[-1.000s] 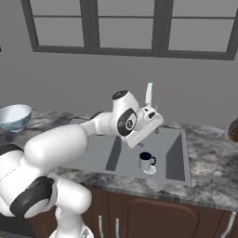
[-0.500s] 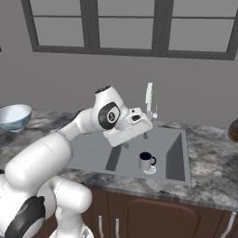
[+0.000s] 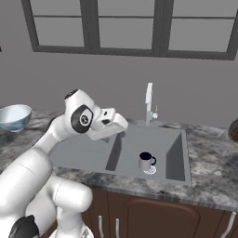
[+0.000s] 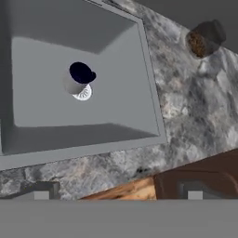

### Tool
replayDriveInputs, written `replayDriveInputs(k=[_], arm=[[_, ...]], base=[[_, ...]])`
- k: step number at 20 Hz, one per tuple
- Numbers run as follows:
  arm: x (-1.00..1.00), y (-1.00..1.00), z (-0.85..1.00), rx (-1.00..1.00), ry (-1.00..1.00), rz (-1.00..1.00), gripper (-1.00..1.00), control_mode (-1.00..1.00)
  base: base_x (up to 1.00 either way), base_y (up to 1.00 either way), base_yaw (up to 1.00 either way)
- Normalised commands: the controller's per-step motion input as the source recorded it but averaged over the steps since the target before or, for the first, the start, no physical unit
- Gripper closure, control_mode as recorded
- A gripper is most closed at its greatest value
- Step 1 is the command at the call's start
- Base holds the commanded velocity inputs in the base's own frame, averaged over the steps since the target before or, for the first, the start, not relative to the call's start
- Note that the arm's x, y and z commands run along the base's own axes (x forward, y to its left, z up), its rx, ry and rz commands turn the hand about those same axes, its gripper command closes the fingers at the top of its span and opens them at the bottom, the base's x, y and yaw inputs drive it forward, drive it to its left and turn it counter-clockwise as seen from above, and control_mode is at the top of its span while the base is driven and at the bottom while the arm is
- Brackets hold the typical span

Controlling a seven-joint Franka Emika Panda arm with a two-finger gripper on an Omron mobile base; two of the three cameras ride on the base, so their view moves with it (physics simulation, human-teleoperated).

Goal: Pick the mug and place it in the sink. Pick the bowl and place it in the open cabinet and then close the cabinet.

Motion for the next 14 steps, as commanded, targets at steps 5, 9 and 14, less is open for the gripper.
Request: replayDriveInputs(k=[5,9,14], arm=[[0.0,0.71,0.02,0.13,0.14,-0.26,-1.0,-1.0],[0.0,0.53,0.14,0.3,0.33,-0.2,-1.0,-1.0],[0.0,0.55,0.03,0.1,0.12,-0.08,-1.0,-1.0]], base=[[0.0,0.0,0.0],[0.0,0.0,0.0],[0.0,0.0,0.0]])
